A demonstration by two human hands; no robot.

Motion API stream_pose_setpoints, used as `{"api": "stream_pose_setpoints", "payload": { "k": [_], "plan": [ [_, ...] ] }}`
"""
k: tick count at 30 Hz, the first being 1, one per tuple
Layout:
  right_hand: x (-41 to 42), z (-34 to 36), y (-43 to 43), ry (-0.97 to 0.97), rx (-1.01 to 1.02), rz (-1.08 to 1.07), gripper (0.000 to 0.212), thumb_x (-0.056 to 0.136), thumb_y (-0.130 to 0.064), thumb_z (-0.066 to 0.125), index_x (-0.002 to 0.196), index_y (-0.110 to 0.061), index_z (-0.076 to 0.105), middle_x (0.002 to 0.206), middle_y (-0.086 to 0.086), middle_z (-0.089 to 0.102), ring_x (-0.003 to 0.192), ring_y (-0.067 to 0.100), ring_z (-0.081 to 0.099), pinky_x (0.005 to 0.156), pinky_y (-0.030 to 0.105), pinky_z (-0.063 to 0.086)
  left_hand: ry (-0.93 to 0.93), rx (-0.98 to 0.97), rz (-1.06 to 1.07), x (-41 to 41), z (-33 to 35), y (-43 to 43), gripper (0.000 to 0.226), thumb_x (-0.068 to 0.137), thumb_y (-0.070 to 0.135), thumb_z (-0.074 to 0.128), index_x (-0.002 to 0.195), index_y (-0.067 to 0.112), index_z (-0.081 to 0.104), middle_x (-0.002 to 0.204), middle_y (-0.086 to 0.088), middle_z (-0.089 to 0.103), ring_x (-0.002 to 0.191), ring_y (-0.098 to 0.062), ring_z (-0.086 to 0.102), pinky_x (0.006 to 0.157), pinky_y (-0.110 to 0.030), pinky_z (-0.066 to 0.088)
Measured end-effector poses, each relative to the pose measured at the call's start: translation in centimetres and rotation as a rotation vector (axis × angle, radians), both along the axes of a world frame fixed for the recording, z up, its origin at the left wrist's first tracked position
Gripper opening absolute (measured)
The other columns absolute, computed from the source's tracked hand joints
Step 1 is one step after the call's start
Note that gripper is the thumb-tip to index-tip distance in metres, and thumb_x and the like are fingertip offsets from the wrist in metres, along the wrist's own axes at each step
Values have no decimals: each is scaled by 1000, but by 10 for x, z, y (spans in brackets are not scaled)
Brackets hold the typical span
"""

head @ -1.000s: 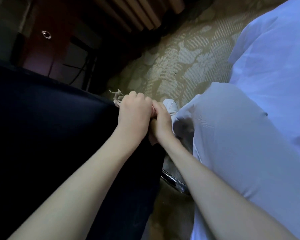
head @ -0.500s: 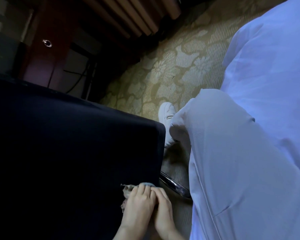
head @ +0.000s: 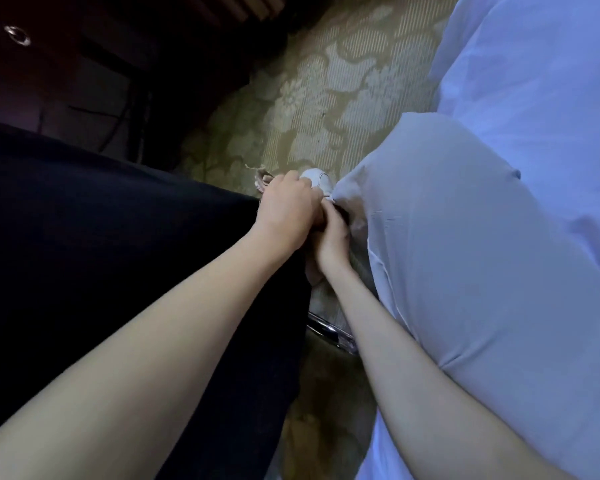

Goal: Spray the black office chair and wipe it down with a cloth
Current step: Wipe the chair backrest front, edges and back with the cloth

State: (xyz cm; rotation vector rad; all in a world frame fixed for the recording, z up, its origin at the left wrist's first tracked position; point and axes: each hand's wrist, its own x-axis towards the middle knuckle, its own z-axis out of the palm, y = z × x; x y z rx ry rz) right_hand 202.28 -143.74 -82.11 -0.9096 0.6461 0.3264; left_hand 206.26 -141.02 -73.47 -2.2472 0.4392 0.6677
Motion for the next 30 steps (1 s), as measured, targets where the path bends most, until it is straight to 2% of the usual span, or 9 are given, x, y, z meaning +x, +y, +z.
{"api": "stream_pose_setpoints", "payload": {
  "k": [2,5,10,14,18,21,24,27,30],
  "plan": [
    [-6,1,2,9,62,25,24,92,-8,47,69,-11,51,67,5,47,53,2,43,52,16,38,-51,-20,-34,-8,-2,6,16,94,17,45,102,14,59,104,-5,60,101,-26,52,80,-32,36],
    [-21,-2,9,-3,58,-26,19,94,-8,47,77,-9,54,69,-1,51,55,-2,48,54,10,40,-149,-96,-200,-33,-9,18,13,81,15,49,77,17,61,77,-1,59,76,-22,56,66,-33,40],
    [-40,-6,24,-196,-166,4,12,92,-8,54,94,-12,65,96,-2,64,95,8,56,83,13,41,-249,-188,-271,-63,-15,42,13,87,5,47,96,7,56,92,-10,57,88,-29,52,74,-40,44],
    [-42,-16,28,-331,-544,99,18,89,-29,50,81,-33,66,91,-9,60,97,17,55,94,36,44,-282,-205,-271,-61,-7,41,16,86,7,45,91,9,60,88,-8,57,85,-27,53,71,-37,43],
    [-36,-26,35,-374,-497,113,29,91,-18,49,96,-45,58,106,-14,58,105,21,56,96,40,45,-301,-254,-234,-58,-9,44,23,87,6,34,92,6,57,88,-11,57,87,-30,54,74,-41,45],
    [-37,-26,37,-386,-517,81,26,89,-19,46,105,-33,62,111,-12,58,108,20,55,98,32,43,-336,-166,-284,-58,-11,44,24,88,7,35,94,7,58,89,-8,57,88,-27,51,76,-37,42],
    [-53,-26,36,-388,-574,89,19,92,-23,46,96,-30,64,107,-10,58,107,19,55,99,28,40,-97,-85,-82,-81,-28,24,24,90,8,40,101,9,61,94,-9,60,92,-24,51,83,-35,42],
    [-94,-29,31,-406,-605,187,16,88,-29,51,90,-35,65,106,-3,60,107,17,56,99,32,41,-30,-16,14,-115,-45,32,25,90,10,42,107,9,61,98,-15,58,92,-30,52,83,-41,41],
    [-152,-34,33,-315,-594,312,17,93,-27,51,94,-29,69,113,-3,62,109,12,58,92,19,43,262,293,102,-171,-57,39,32,89,-3,40,118,-4,54,110,-32,50,99,-50,46,93,-51,39]
  ]
}}
